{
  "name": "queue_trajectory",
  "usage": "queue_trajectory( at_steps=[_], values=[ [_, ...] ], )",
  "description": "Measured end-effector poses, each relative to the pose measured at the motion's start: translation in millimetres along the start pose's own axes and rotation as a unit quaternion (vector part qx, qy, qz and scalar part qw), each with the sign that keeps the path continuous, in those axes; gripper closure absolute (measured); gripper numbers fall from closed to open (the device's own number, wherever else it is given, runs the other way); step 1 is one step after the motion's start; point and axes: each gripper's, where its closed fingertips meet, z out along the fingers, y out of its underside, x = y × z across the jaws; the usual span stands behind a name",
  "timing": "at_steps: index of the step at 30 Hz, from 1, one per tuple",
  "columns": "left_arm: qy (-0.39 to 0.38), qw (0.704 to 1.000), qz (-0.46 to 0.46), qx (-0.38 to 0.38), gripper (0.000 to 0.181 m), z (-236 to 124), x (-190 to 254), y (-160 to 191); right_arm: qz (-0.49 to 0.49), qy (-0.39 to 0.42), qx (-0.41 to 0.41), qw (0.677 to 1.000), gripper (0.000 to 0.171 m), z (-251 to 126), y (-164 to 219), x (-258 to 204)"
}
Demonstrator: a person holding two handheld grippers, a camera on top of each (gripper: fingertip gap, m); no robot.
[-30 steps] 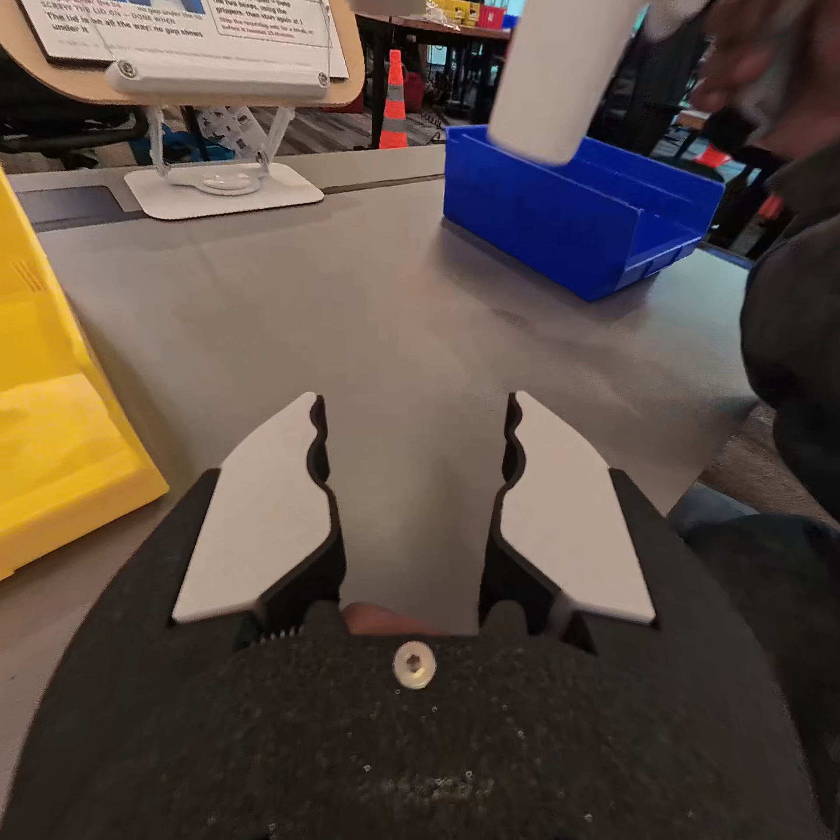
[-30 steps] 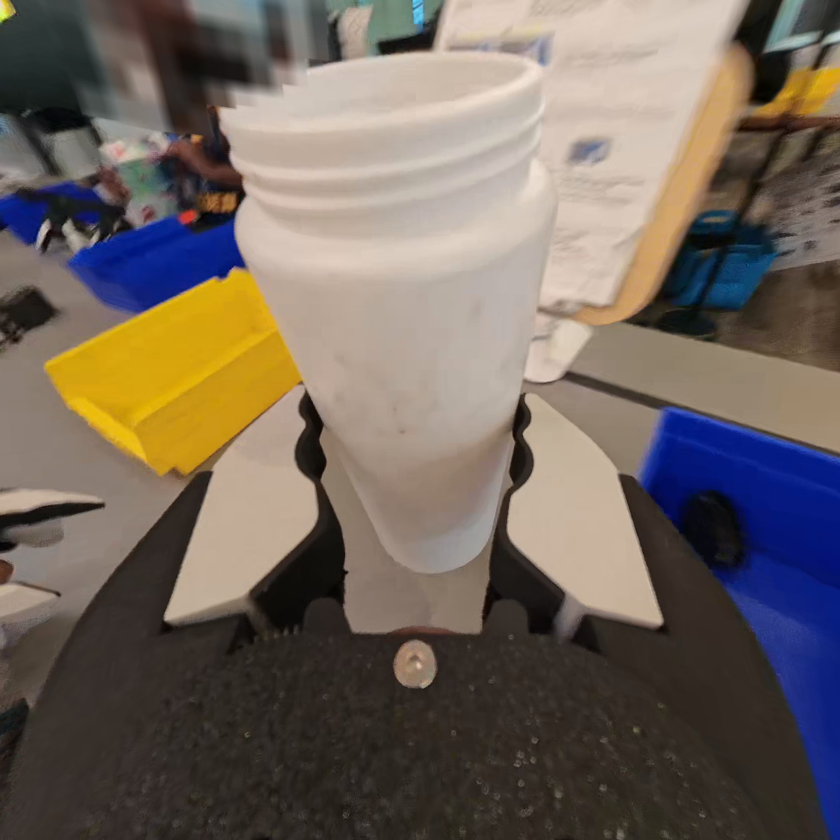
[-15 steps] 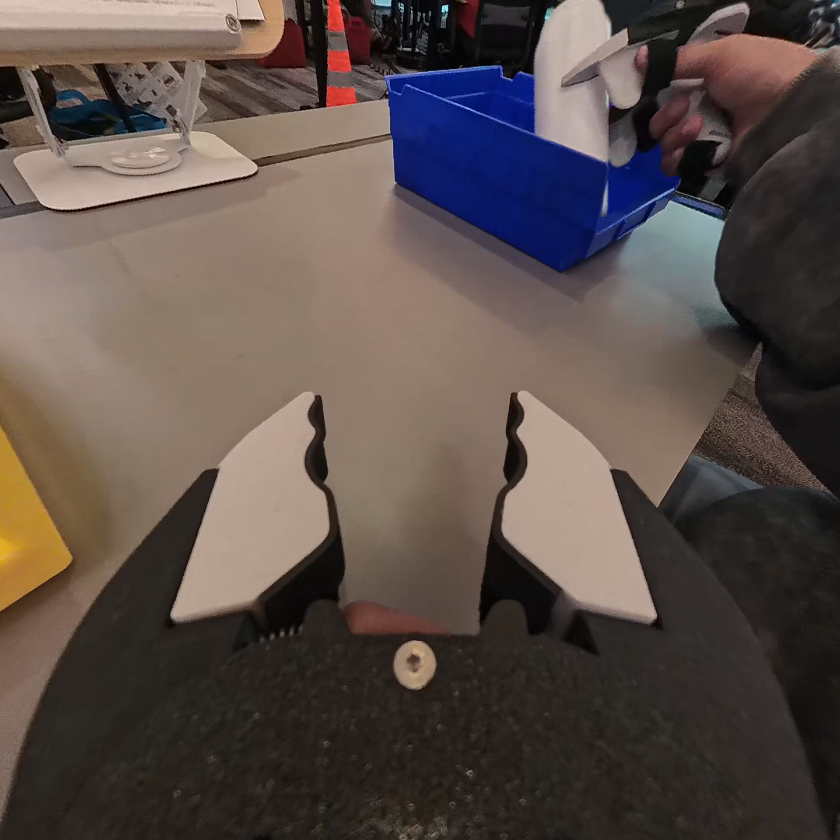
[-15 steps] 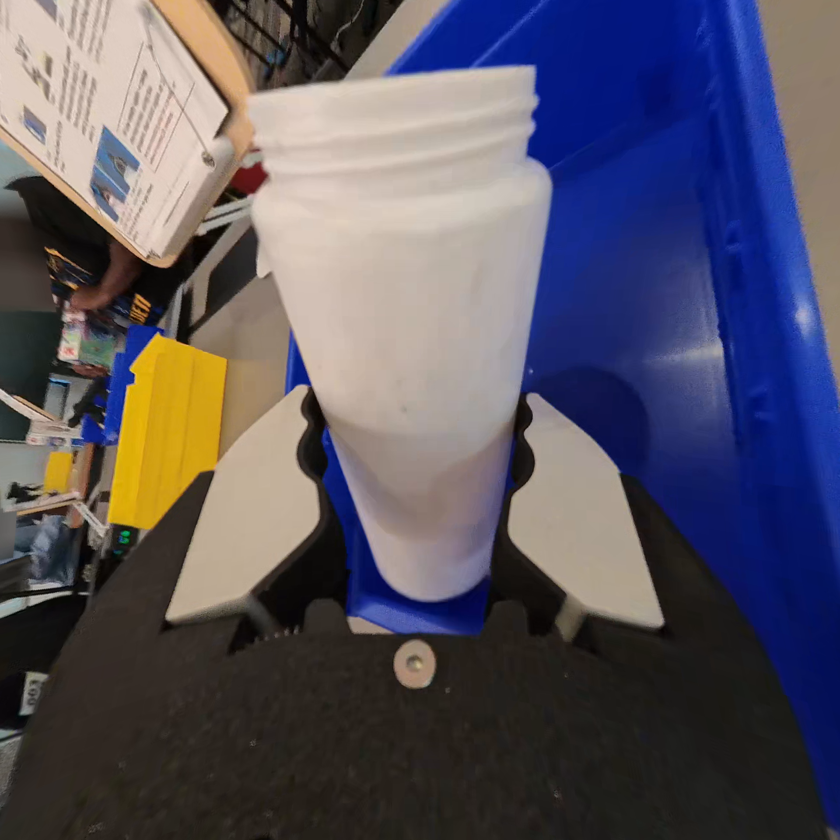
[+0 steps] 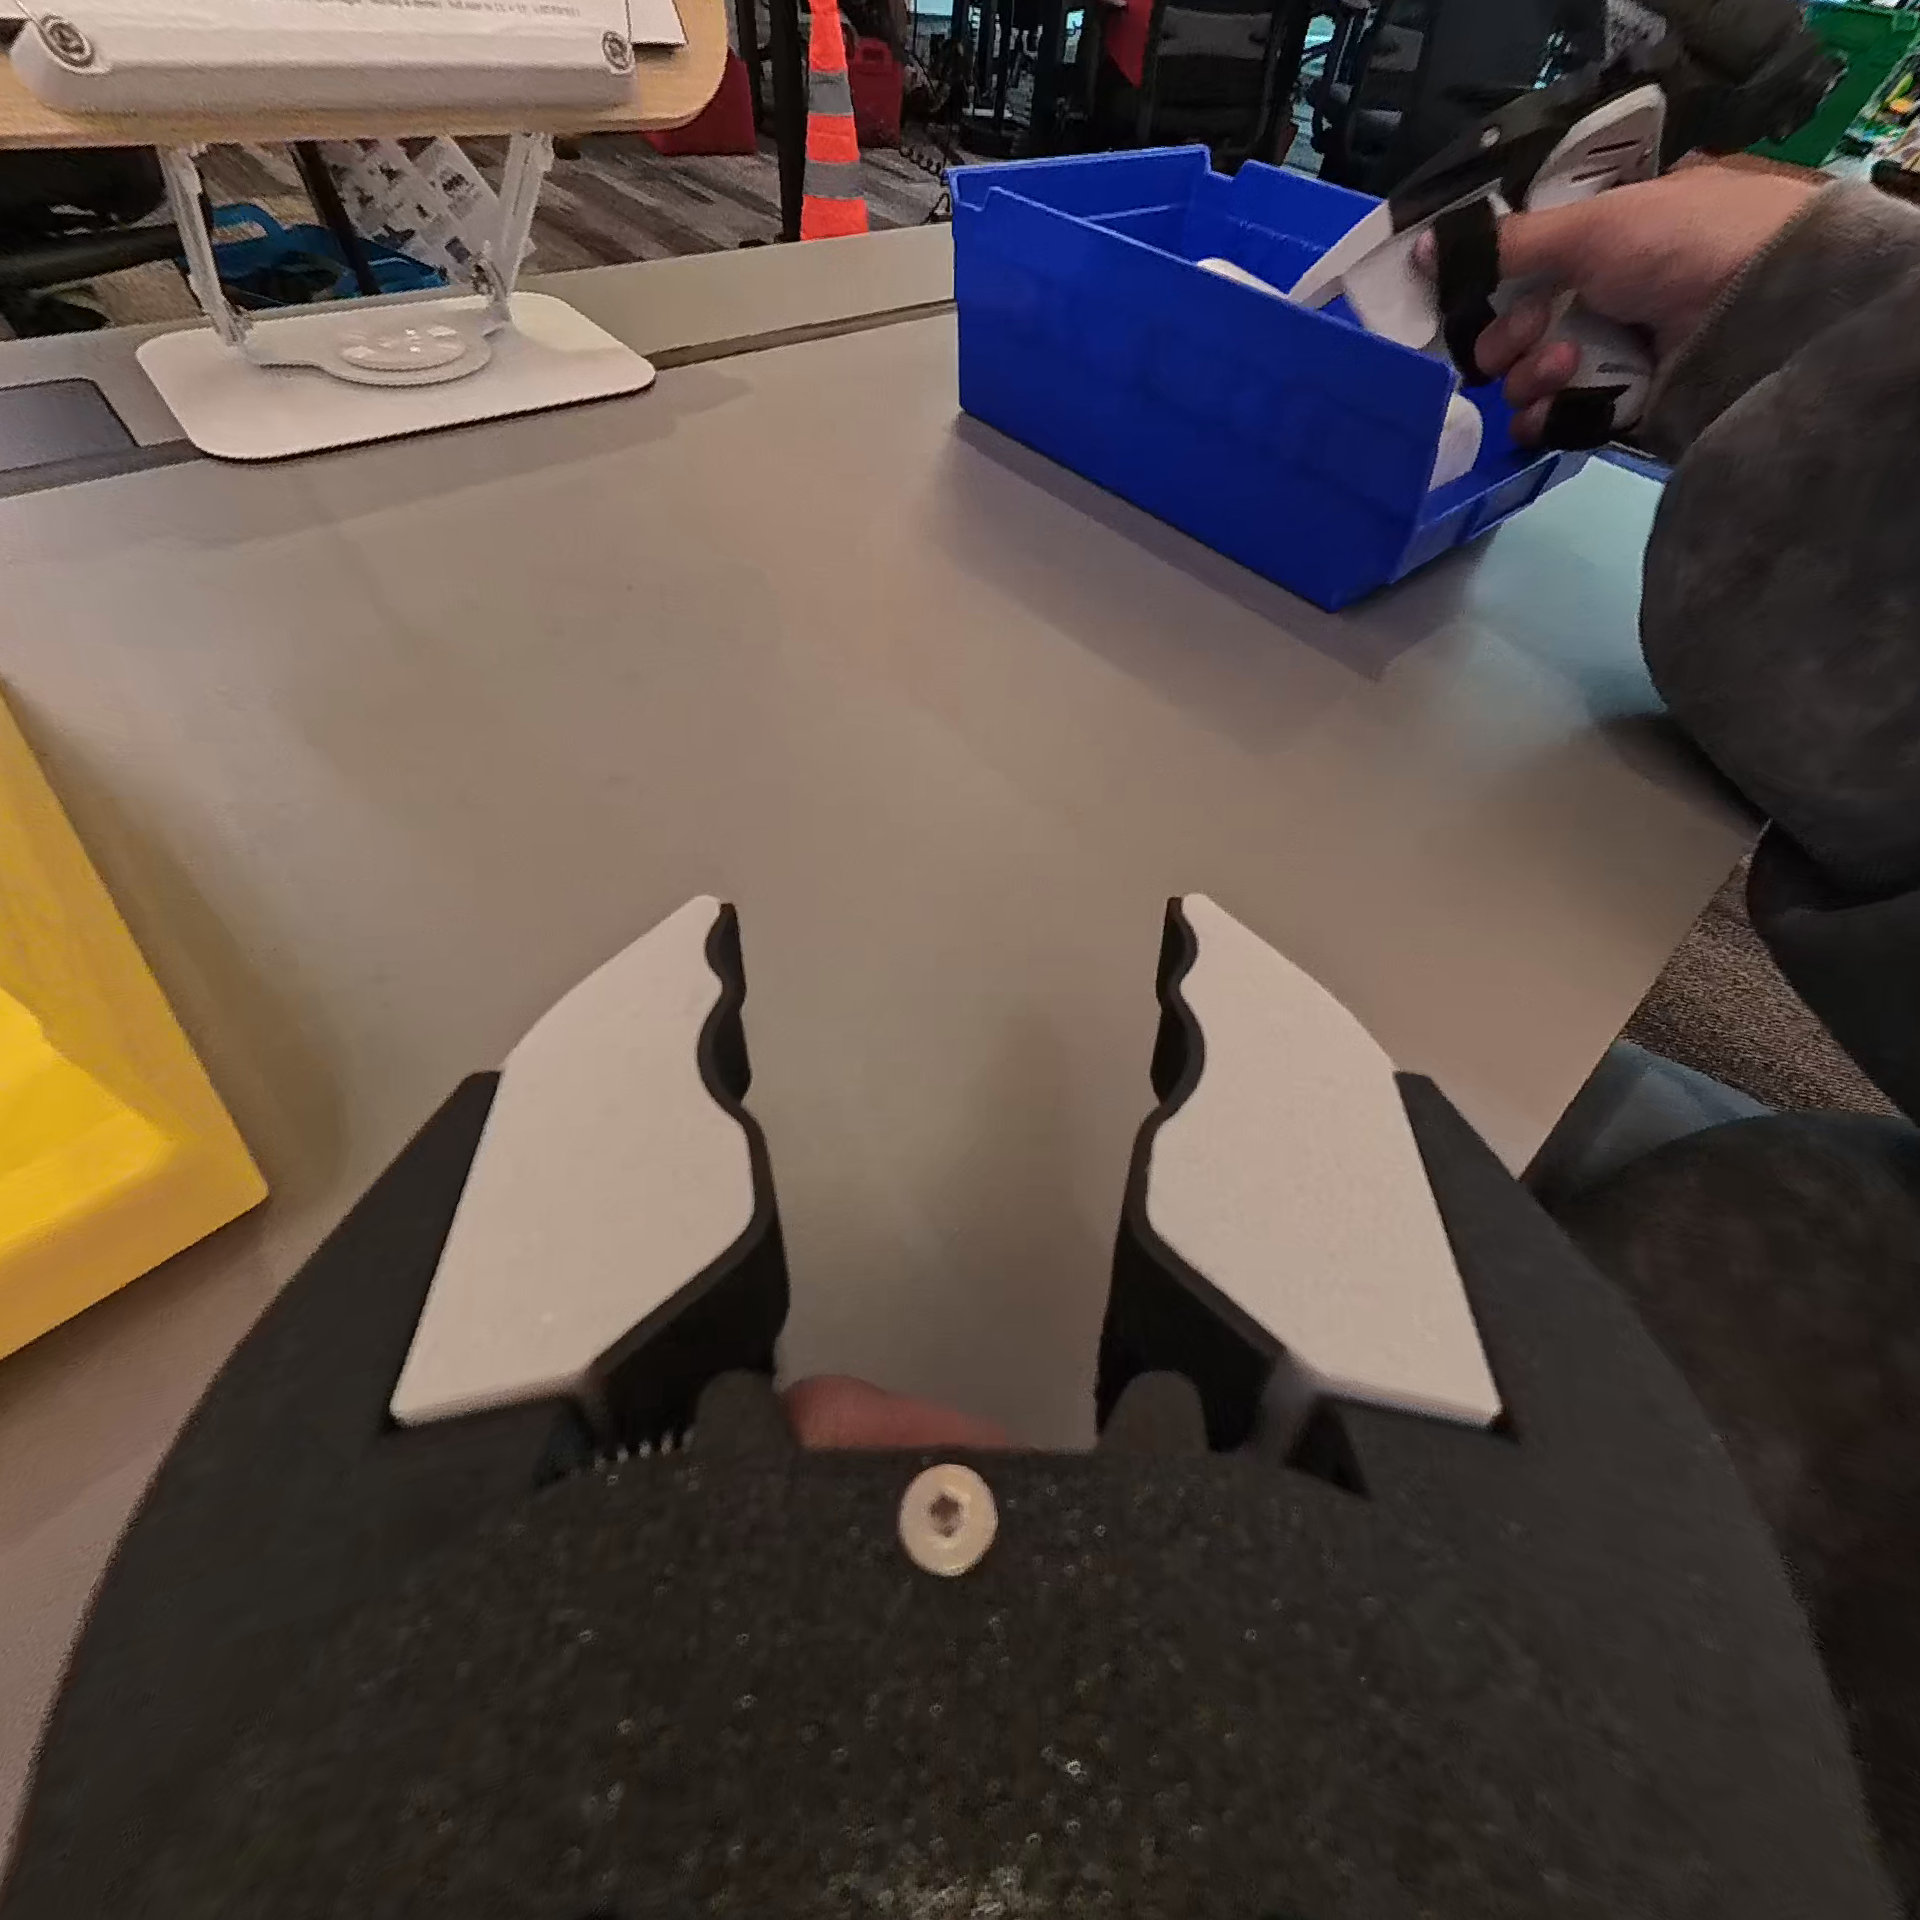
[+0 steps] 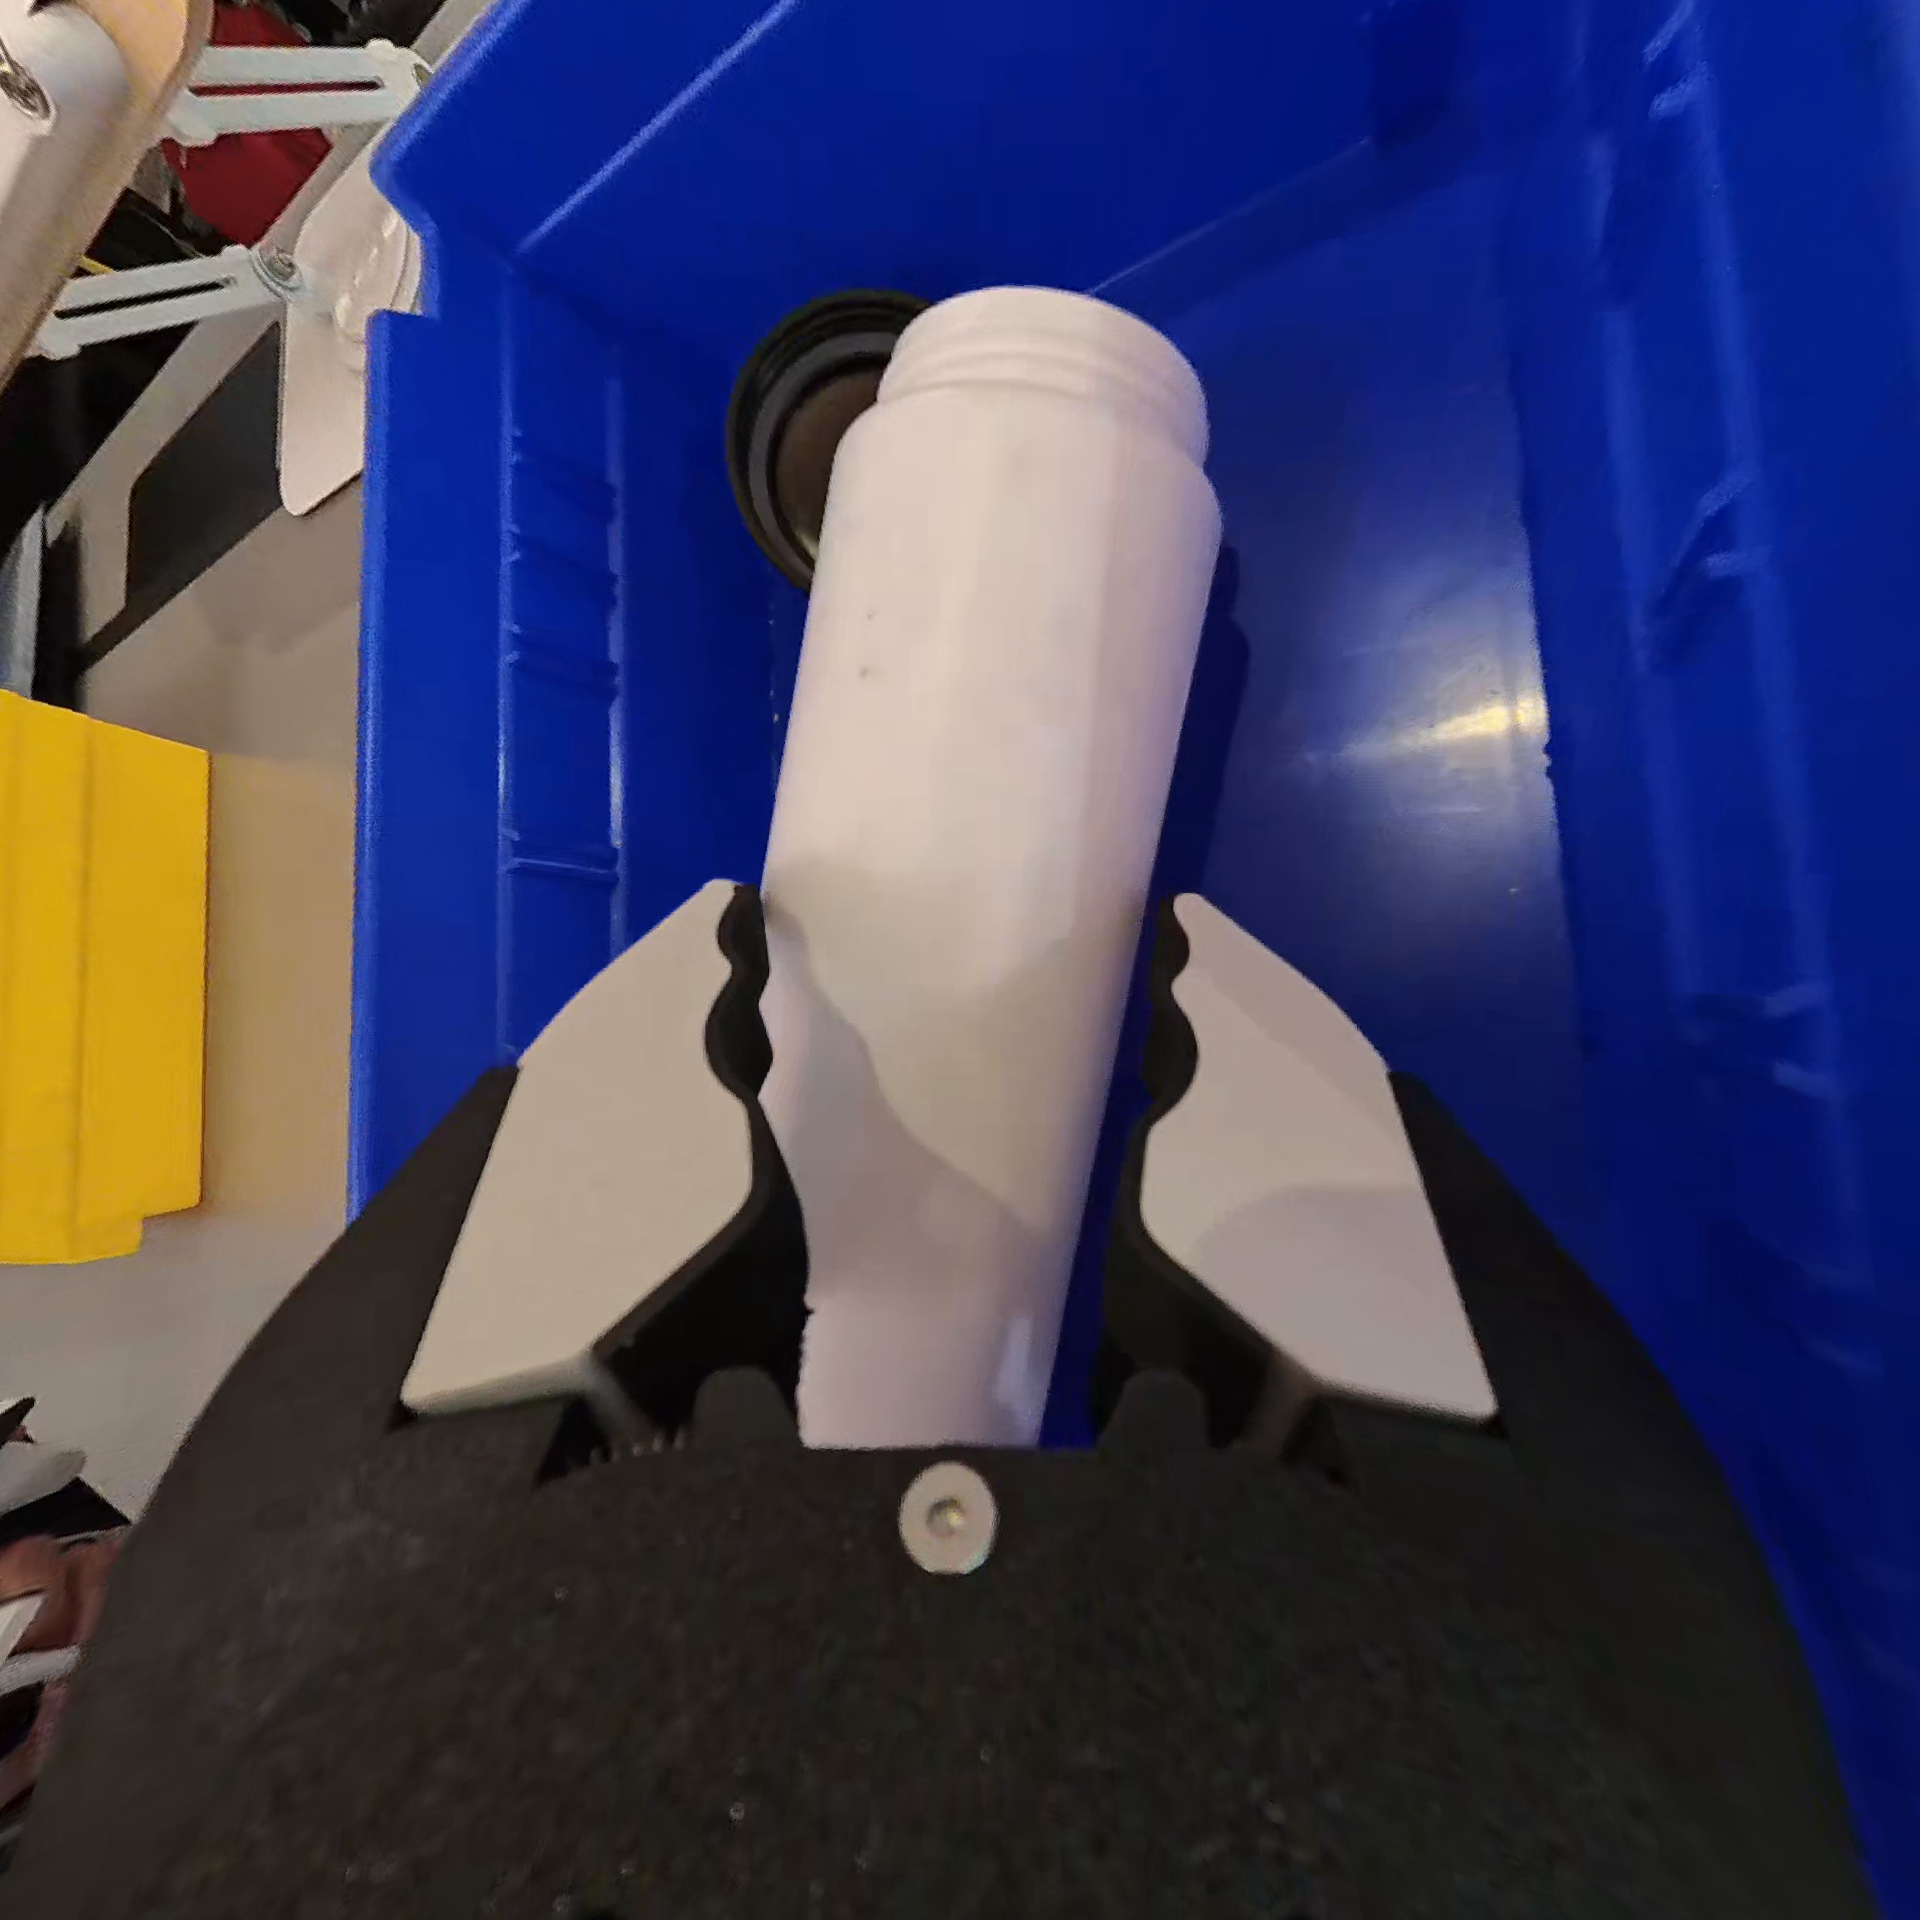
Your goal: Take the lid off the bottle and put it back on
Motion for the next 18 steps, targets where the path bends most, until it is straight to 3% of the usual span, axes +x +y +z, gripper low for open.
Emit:
queue_trajectory(
  at_steps=[3, 6, 8, 9, 12, 16, 18],
  values=[
    [-0.023, 1.0, 0.011, 0.01, 0.105, -5.9, -8.2, -4.8, -0.015, -0.023, 0.032, 0.999, 0.1, -26.8, -12.7, -14.9],
    [-0.074, 0.996, 0.008, 0.039, 0.107, -26.4, -25.6, -15.5, -0.094, -0.052, 0.15, 0.983, 0.106, -96.2, -35.7, -64.2],
    [-0.091, 0.994, -0.024, 0.052, 0.111, -44.2, -33.2, -15.9, -0.187, -0.041, 0.228, 0.955, 0.102, -135.1, -28.6, -96.9],
    [-0.085, 0.994, -0.043, 0.054, 0.114, -52.5, -32.9, -13.7, -0.225, -0.033, 0.26, 0.938, 0.095, -146.8, -14.8, -109.5],
    [-0.081, 0.987, -0.113, 0.079, 0.114, -78.2, -36.3, -7.3, -0.293, -0.013, 0.31, 0.904, 0.102, -156.0, 47.4, -129.4],
    [-0.105, 0.978, -0.145, 0.107, 0.116, -97.0, -54.1, -5.0, -0.293, -0.014, 0.279, 0.914, 0.098, -119.5, 145.0, -124.3],
    [-0.098, 0.976, -0.159, 0.115, 0.116, -95.4, -59.8, -5.0, -0.287, -0.018, 0.257, 0.923, 0.098, -102.0, 175.0, -114.6]
  ],
)
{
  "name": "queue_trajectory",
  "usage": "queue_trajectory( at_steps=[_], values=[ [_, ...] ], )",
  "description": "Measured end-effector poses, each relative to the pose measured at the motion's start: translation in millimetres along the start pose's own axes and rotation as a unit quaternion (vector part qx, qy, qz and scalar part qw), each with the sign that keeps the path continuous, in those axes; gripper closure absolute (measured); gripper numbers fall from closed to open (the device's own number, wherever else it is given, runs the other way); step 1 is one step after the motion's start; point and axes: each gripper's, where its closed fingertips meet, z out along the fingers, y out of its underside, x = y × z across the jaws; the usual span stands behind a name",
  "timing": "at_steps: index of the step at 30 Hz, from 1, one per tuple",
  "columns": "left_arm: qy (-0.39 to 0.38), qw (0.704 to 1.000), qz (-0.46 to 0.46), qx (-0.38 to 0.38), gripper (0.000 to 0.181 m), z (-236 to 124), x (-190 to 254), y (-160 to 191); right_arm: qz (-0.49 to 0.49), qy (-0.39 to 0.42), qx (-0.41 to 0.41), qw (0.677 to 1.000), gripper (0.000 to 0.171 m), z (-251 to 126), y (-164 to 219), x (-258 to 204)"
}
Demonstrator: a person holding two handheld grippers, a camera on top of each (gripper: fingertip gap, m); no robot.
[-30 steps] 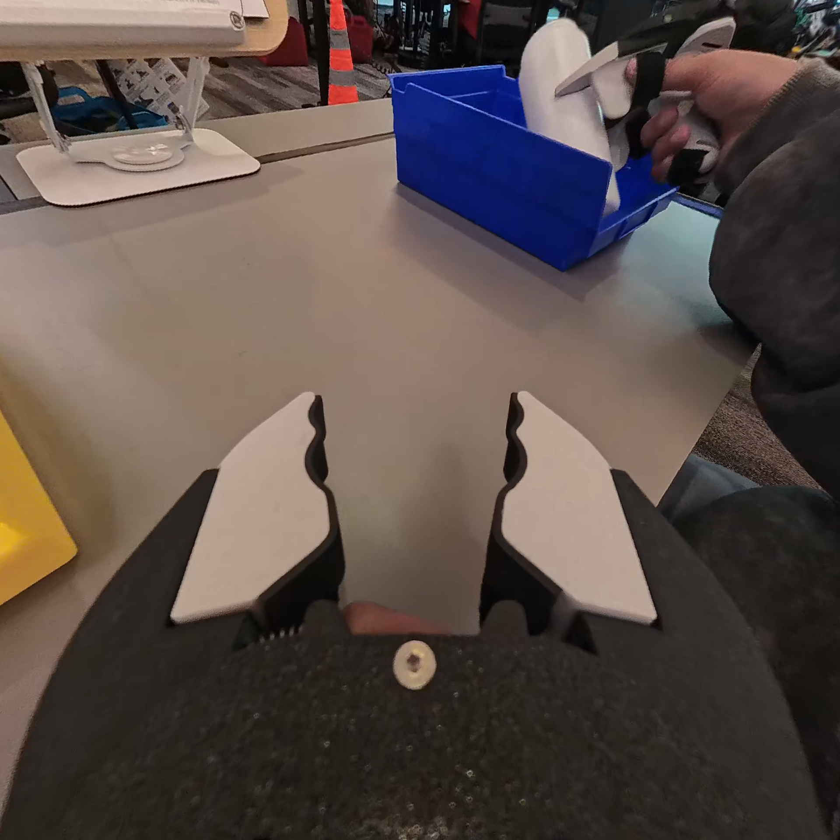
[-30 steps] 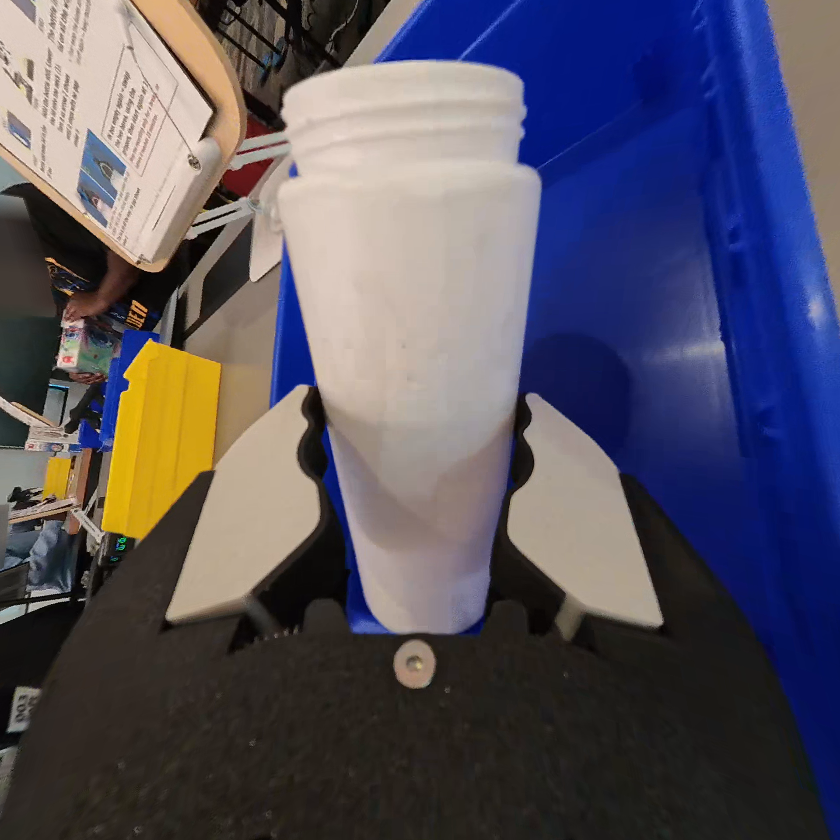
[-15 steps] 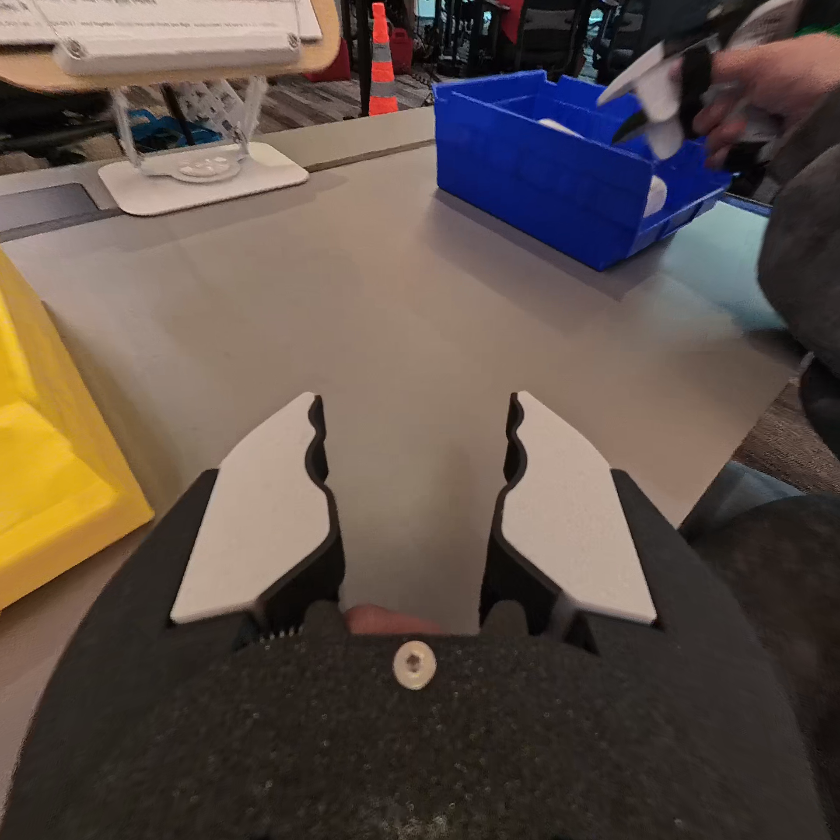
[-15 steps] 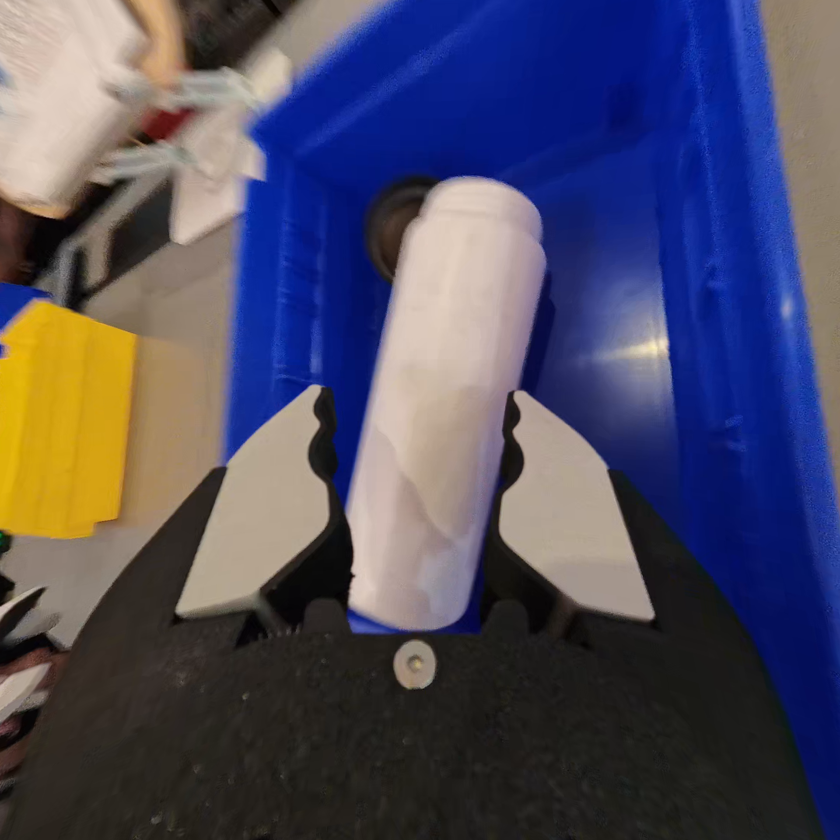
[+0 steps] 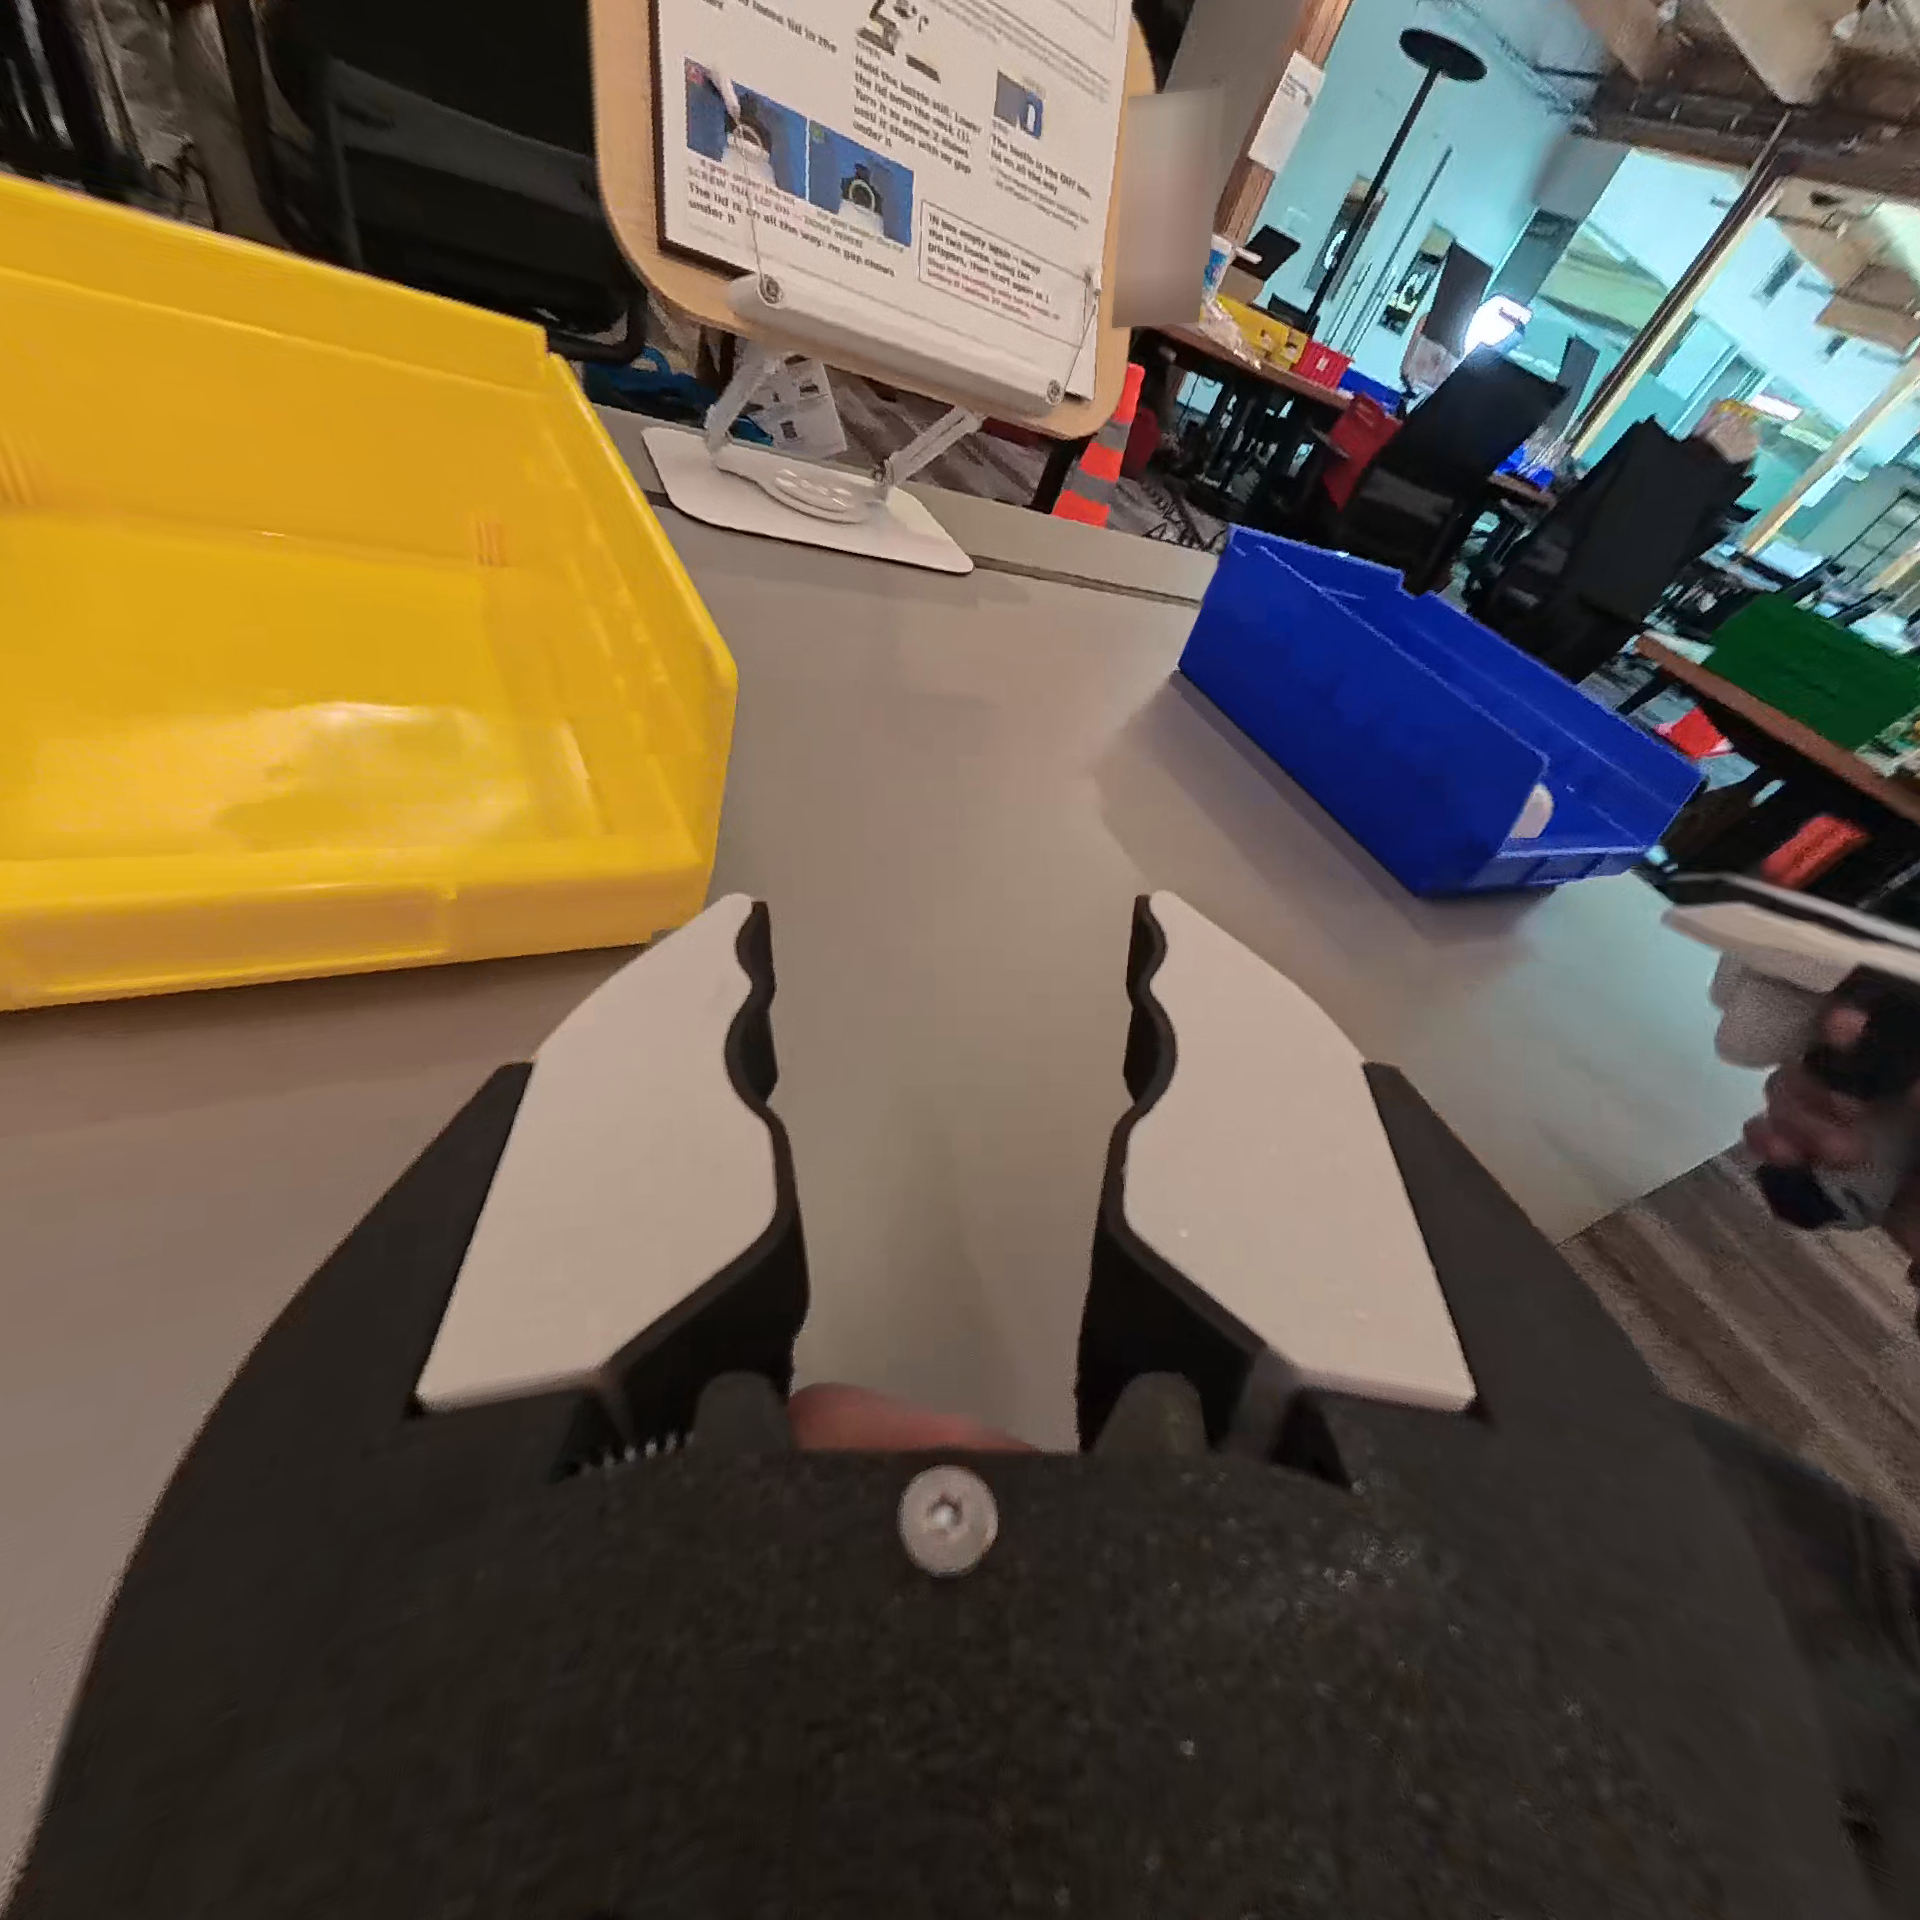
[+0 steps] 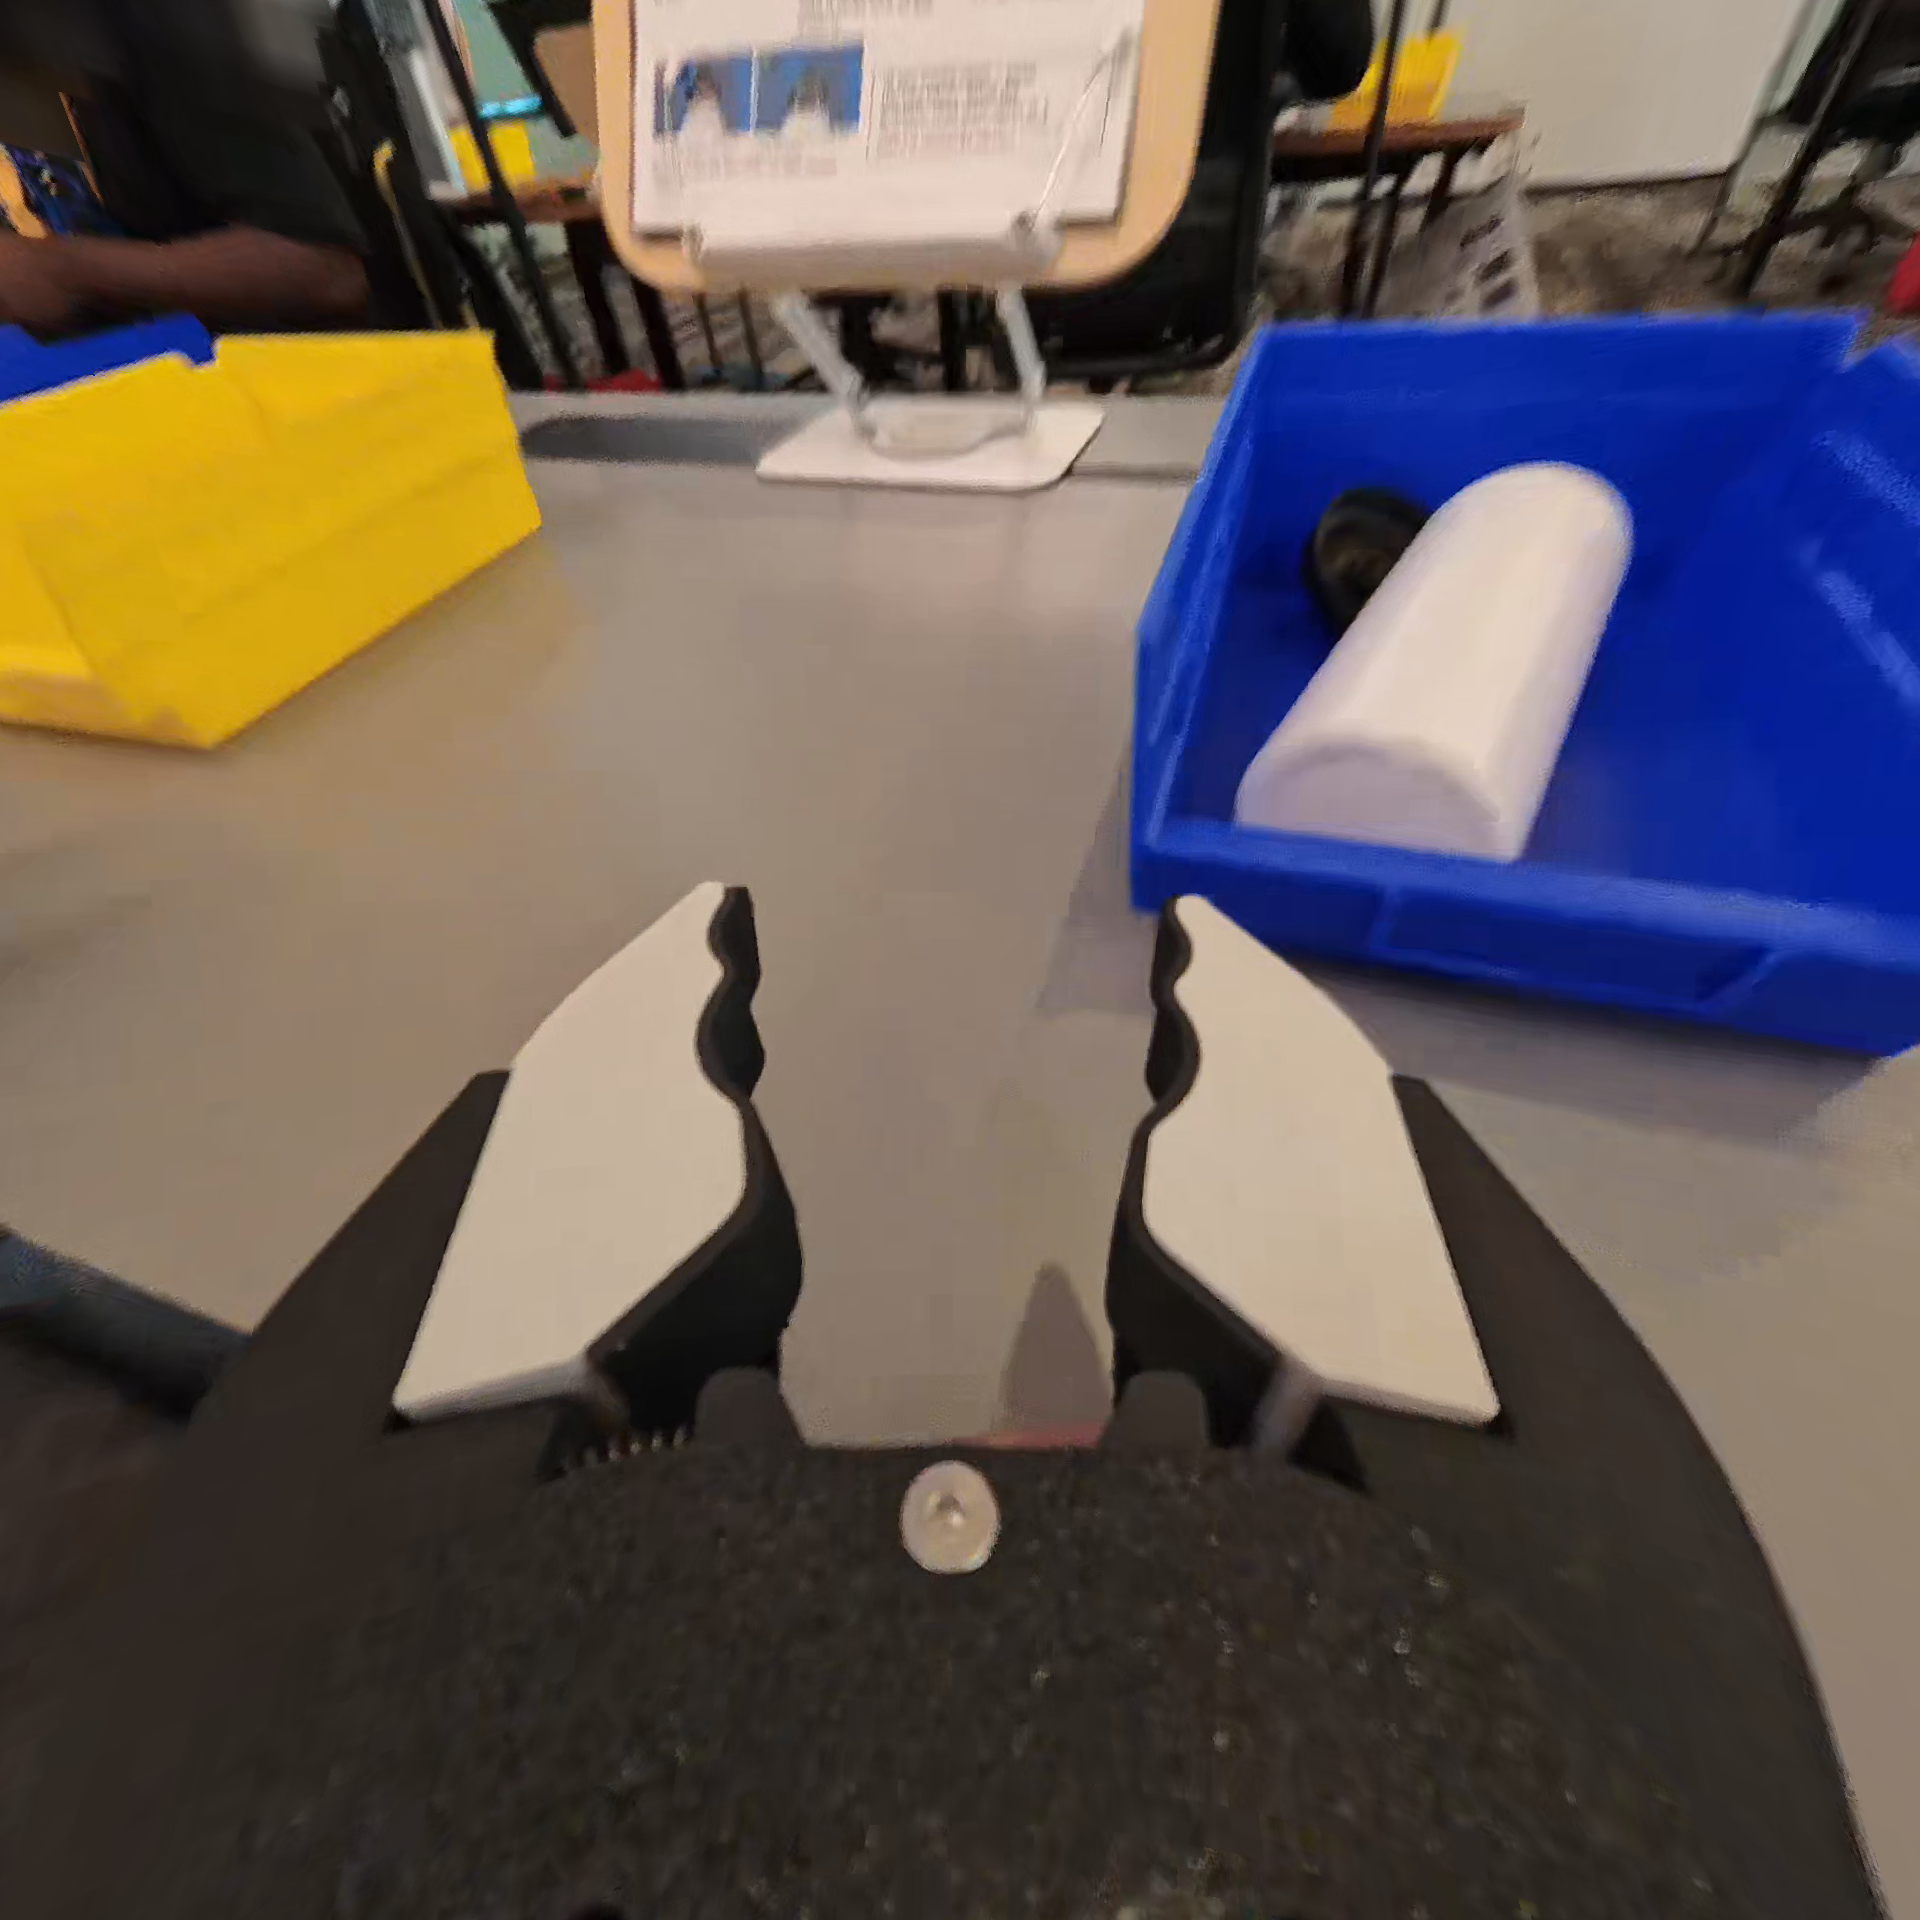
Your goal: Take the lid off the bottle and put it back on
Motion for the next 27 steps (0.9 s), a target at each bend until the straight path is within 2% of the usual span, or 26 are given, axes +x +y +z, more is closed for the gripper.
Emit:
queue_trajectory(
  at_steps=[2, 4, 8, 12, 20, 23, 27],
  values=[
    [0.006, 1.0, -0.023, -0.011, 0.117, 5.9, -3.9, 6.6, 0.009, -0.011, -0.014, 1.0, 0.098, -0.4, -1.3, -0.5],
    [0.015, 0.999, -0.031, -0.032, 0.116, 12.3, -2.6, 13.2, -0.006, 0.003, 0.007, 1.0, 0.098, 0.9, -8.7, 11.6],
    [0.011, 0.999, -0.003, -0.041, 0.115, 15.9, 2.0, 15.6, 0.007, 0.019, -0.021, 1.0, 0.096, 2.1, 6.0, 28.9],
    [0.007, 0.999, 0.021, -0.041, 0.115, 15.1, 5.2, 16.3, 0.021, 0.012, -0.007, 1.0, 0.097, 1.7, 2.8, 27.7],
    [0.021, 0.999, 0.005, -0.048, 0.116, 14.5, 7.7, 19.4, -0.016, 0.006, -0.035, 0.999, 0.096, 11.4, 13.1, 18.3],
    [0.026, 0.998, 0.008, -0.055, 0.116, 14.7, 10.7, 21.8, -0.052, 0.031, -0.011, 0.998, 0.086, 26.1, 6.5, 21.1],
    [0.031, 0.997, 0.023, -0.061, 0.116, 17.2, 16.2, 24.7, -0.089, 0.046, -0.024, 0.995, 0.082, 61.1, -4.0, 20.4]
  ],
)
